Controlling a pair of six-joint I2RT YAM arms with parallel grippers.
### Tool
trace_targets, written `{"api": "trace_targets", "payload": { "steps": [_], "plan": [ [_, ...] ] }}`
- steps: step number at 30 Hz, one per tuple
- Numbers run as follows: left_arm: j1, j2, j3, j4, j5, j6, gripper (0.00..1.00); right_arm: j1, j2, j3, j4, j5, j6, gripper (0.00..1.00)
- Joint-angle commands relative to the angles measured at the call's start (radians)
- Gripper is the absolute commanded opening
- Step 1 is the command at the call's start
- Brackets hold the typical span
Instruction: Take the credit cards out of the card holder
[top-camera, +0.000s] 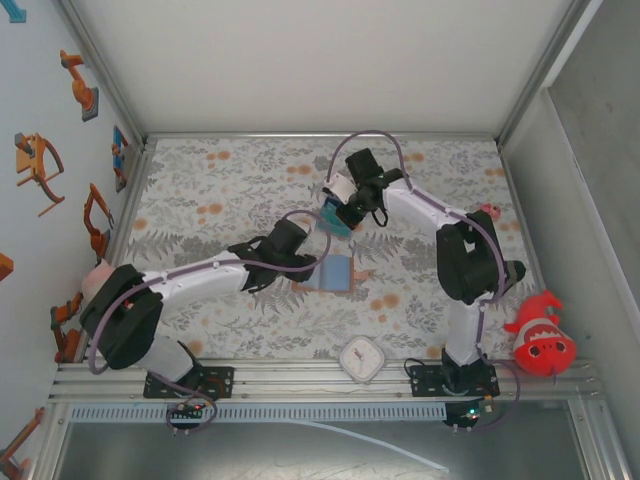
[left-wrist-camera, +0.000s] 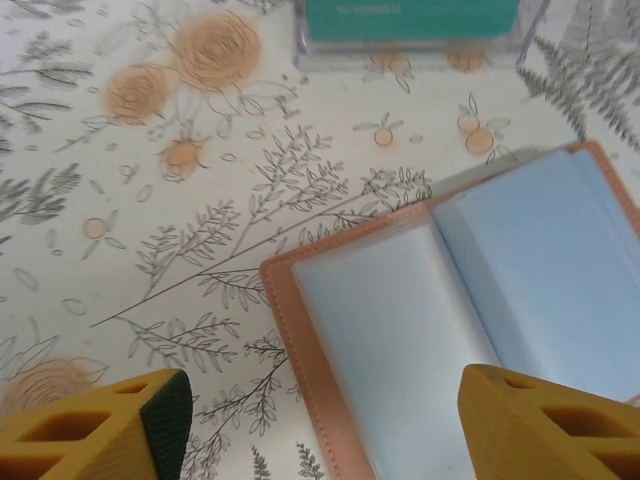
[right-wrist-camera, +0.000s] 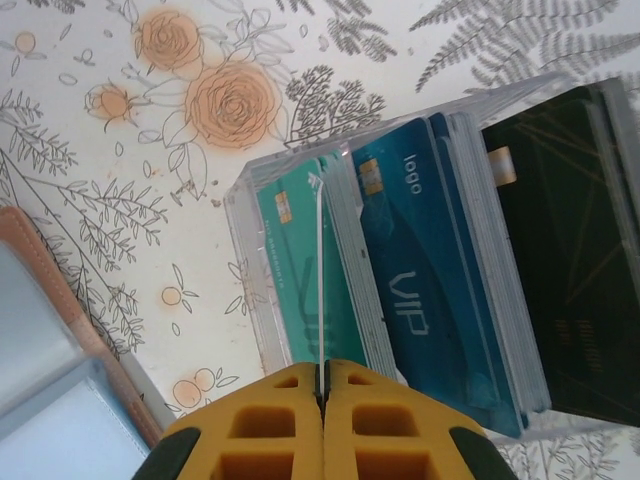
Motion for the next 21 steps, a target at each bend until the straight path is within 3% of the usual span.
{"api": "trace_targets", "payload": {
  "steps": [1,6,10,14,21],
  "plan": [
    [0.0,-0.08,-0.028,-0.068,-0.065,-0.035,0.74,-0.007,0.02,0.041,-0.051,-0.054,-0.043,0.0],
    [0.001,-0.206,-0.061,-0.114,-0.152,-0.069,0.81,-0.007,0.042,0.06,-0.085,-0.077,-0.05,0.0],
    [0.001,-0.319,-0.101,-0.137,-0.227,-0.104,0.87,-0.007,0.05,0.069,-0.098,-0.074,-0.05,0.21],
    [0.001,-0.432,-0.138,-0.156,-0.284,-0.133,0.94,-0.007,0.047,0.078,-0.105,-0.06,-0.043,0.32],
    [0.001,-0.595,-0.173,-0.226,-0.409,-0.183,1.0,-0.007,-0.015,0.067,-0.102,-0.051,-0.013,0.34]
  ]
}}
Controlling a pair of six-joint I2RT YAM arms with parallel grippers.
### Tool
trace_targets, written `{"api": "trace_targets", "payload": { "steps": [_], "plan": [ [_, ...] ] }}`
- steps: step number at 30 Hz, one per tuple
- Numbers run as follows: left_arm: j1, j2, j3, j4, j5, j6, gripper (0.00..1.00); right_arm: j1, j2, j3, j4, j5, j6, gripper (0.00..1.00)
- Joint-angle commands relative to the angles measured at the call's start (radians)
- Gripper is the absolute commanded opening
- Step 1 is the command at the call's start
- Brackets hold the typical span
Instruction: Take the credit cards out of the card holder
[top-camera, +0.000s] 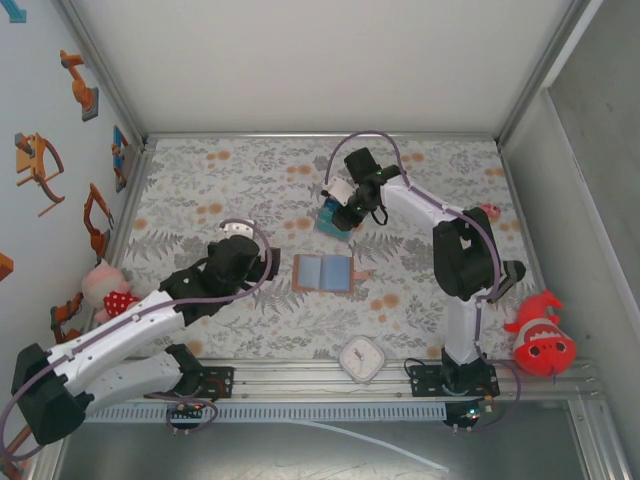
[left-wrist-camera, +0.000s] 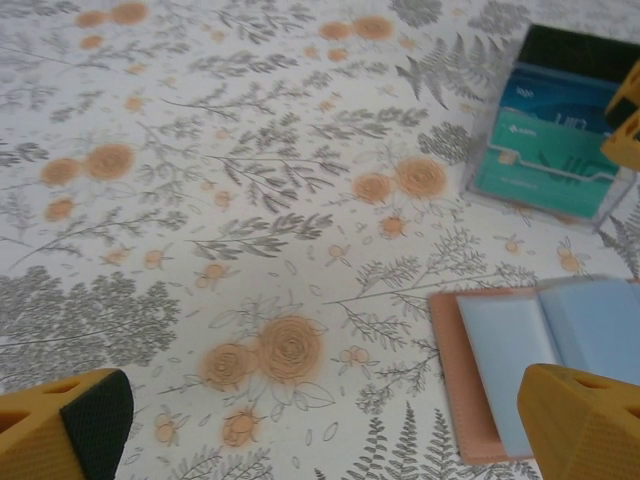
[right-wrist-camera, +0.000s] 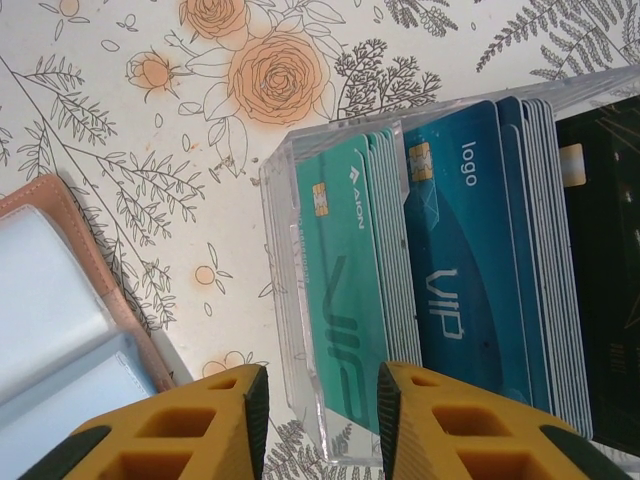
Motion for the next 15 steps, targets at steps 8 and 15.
{"api": "trace_targets", "payload": {
  "steps": [8,15],
  "plan": [
    [0.003,-0.262,-0.069,-0.182,-0.293,-0.13,0.97,-0.004,-0.26,-0.149,0.077,0.097,0.166,0.36],
    [0.004,-0.446,-0.114,-0.287,-0.444,-0.162,0.97,-0.006,-0.508,-0.363,0.159,0.273,0.306,0.42]
  ]
}}
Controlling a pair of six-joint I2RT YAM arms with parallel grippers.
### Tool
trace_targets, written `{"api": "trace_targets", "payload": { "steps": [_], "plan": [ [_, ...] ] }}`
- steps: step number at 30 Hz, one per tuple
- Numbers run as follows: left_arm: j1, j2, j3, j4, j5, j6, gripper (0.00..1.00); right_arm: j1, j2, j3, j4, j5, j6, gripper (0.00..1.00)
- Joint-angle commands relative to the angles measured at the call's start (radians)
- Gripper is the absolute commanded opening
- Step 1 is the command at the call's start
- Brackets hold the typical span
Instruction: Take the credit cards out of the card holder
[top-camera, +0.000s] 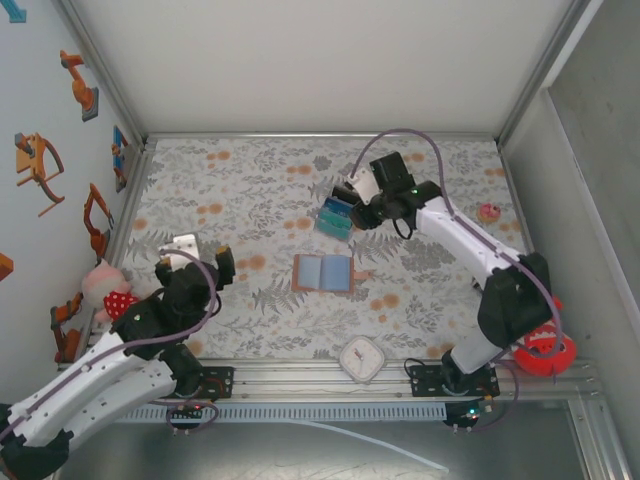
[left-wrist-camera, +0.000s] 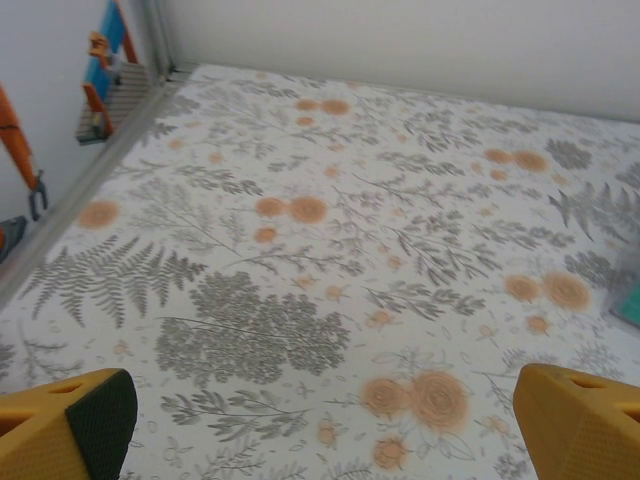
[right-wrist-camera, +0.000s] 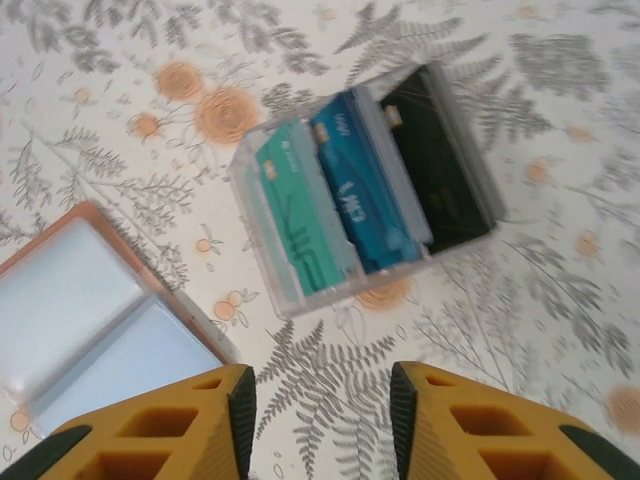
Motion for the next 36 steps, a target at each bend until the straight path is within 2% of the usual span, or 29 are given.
{"api": "trace_targets", "payload": {
  "steps": [1,4,9,11,14,16,17,18,19,25,28,31,36],
  "plan": [
    [0.004,-0.066,-0.035,-0.088,-0.133,-0.03,0.97,-0.008,-0.113,-0.099,0.06,0.15,0.117,0.47],
    [0.003,-0.123,-0.067,-0.095,-0.208,-0.024,0.97,-0.014,-0.23,-0.213,0.122,0.324,0.19,0.59],
    [0.006,-0.193,-0.131,-0.043,-0.323,0.025,0.97,-0.038,-0.395,-0.386,0.209,0.579,0.259,0.71],
    [0.008,-0.212,-0.179,0.06,-0.36,0.122,0.97,-0.059,-0.444,-0.445,0.248,0.619,0.267,0.72],
    [0.028,-0.236,-0.275,0.325,-0.36,0.33,0.97,-0.071,-0.514,-0.561,0.37,0.687,0.226,0.76],
    [0.075,-0.248,-0.328,0.441,-0.303,0.392,0.97,-0.075,-0.562,-0.647,0.474,0.747,0.212,0.87],
    [0.108,-0.25,-0.343,0.464,-0.261,0.397,0.97,-0.079,-0.579,-0.675,0.517,0.761,0.205,0.88],
    [0.155,-0.249,-0.357,0.482,-0.209,0.395,0.97,-0.084,-0.6,-0.712,0.562,0.765,0.191,0.98],
    [0.207,-0.246,-0.365,0.491,-0.153,0.384,0.97,-0.09,-0.619,-0.74,0.6,0.772,0.184,0.99],
    [0.539,-0.102,-0.381,0.607,0.199,0.34,0.97,-0.141,-0.662,-0.827,0.712,0.771,0.175,0.99],
    [0.653,0.024,-0.383,0.731,0.33,0.36,0.97,-0.167,-0.656,-0.847,0.751,0.771,0.178,0.99],
    [0.719,0.146,-0.379,0.846,0.407,0.39,0.97,-0.19,-0.653,-0.884,0.826,0.782,0.184,0.99],
    [0.748,0.308,-0.381,1.033,0.468,0.44,0.97,-0.244,-0.648,-0.952,0.955,0.723,0.183,0.99]
  ]
}}
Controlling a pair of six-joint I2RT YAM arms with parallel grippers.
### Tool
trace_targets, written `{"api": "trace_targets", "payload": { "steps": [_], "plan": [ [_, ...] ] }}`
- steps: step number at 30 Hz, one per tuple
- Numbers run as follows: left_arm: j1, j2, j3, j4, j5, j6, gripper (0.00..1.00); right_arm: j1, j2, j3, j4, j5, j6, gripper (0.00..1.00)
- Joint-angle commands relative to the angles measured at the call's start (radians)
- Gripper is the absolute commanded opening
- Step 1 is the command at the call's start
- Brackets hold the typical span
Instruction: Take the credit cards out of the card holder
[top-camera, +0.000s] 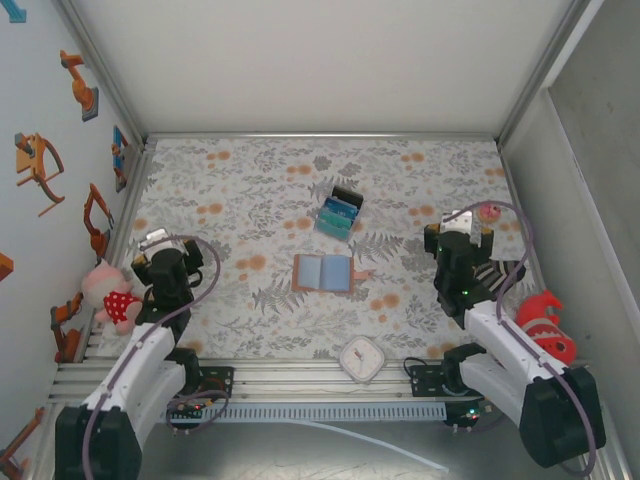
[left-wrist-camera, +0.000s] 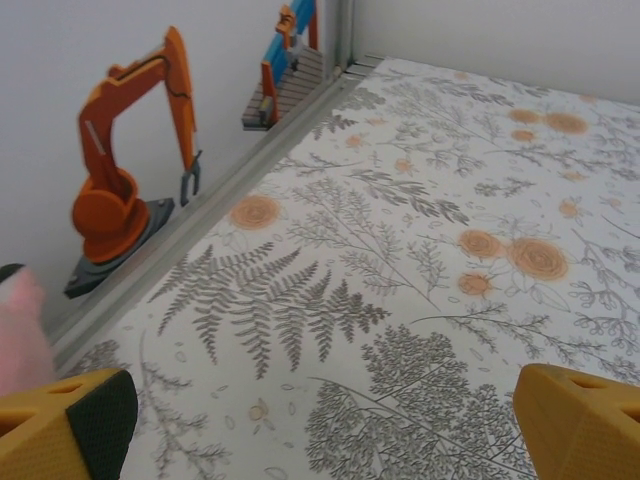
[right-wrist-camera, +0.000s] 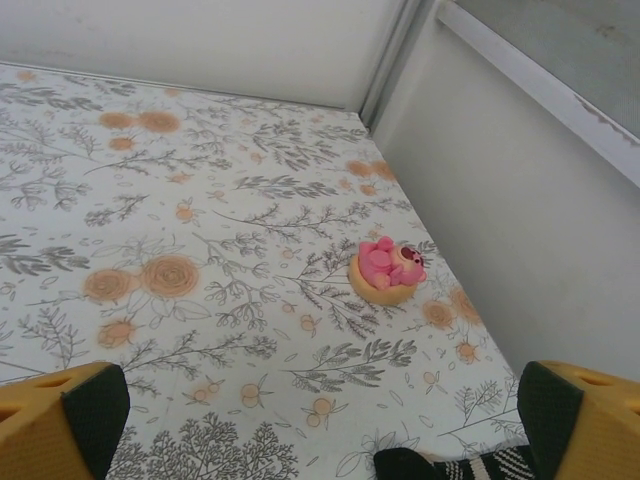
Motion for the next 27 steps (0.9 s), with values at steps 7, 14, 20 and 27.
{"api": "trace_targets", "payload": {
  "steps": [7,14,20,27],
  "plan": [
    [0.017,0.226,-0.015,0.395,0.174,0.116,0.97,-0.129,0.034,-0.056,0.193,-0.1,0.077,0.99],
    [0.018,0.388,-0.023,0.566,0.221,0.14,0.97,-0.189,0.108,-0.074,0.292,-0.176,0.093,0.99],
    [0.019,0.54,0.019,0.652,0.27,0.184,0.97,-0.22,0.186,-0.091,0.414,-0.225,0.094,0.99],
    [0.027,0.741,0.07,0.748,0.32,0.206,0.97,-0.269,0.28,-0.111,0.53,-0.319,0.108,0.99]
  ]
}}
